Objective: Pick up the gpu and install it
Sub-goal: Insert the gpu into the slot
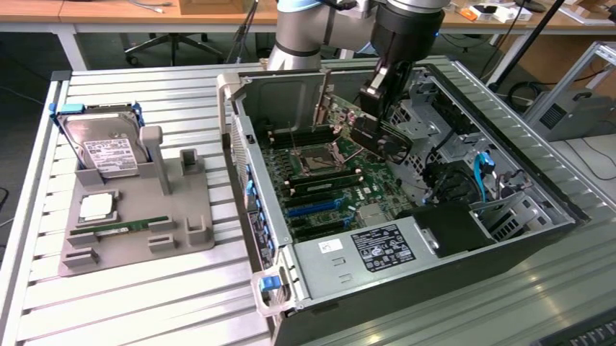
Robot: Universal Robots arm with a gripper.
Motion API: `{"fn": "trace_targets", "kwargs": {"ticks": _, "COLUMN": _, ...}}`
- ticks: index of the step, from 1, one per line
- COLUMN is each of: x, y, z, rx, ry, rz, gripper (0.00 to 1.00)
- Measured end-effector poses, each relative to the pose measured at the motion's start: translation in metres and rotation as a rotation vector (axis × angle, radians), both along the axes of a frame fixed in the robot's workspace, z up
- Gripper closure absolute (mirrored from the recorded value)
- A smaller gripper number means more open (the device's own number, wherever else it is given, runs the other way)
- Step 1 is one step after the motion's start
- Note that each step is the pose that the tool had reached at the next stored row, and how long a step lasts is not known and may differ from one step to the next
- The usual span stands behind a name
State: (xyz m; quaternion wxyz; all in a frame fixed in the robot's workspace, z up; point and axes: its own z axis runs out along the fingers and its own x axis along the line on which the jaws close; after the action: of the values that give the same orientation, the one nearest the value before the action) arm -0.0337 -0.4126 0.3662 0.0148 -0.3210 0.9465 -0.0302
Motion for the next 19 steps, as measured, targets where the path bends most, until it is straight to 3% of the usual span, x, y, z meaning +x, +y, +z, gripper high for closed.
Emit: {"fn": "trace_targets", "kwargs": {"ticks": 19, "x": 0.0, "y": 0.0, "z": 0.0, "rx": -0.0002, "ry": 0.0, "rz": 0.053, "gripper": 0.73}}
